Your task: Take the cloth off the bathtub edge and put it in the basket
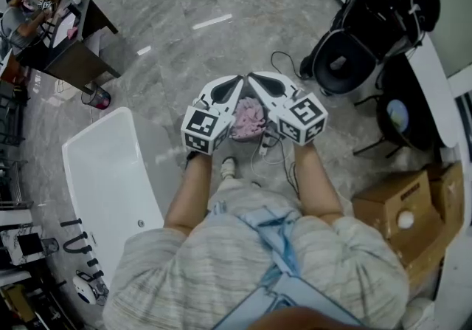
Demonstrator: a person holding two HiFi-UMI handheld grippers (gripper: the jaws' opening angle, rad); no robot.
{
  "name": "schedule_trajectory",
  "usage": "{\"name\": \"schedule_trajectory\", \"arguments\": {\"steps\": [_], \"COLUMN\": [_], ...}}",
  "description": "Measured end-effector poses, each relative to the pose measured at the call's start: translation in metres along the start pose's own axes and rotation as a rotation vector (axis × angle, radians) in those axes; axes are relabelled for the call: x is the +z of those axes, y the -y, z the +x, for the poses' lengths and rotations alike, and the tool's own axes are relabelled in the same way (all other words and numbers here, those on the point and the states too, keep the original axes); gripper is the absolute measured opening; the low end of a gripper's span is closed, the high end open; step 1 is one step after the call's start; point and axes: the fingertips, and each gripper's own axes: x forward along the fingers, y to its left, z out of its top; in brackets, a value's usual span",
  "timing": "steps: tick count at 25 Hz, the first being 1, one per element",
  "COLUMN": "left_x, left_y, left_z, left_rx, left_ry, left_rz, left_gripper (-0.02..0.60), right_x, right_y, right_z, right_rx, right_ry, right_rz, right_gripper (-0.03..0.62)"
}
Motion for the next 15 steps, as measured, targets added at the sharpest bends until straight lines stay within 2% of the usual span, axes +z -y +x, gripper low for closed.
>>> {"name": "schedule_trajectory", "arguments": {"steps": [15], "left_x": [0.0047], "left_y": [0.0077], "left_z": [0.0071], "left_rx": [-0.013], "left_ry": [-0.005], "left_rz": [0.014], "left_gripper": [0.005], "right_x": [0.0031], "right_y": [0.0022], "right_z": [-0.0033], "right_rx": [0.017], "right_ry": [0.008], "right_rz": [-0.001], "right_gripper": [0.005]}}
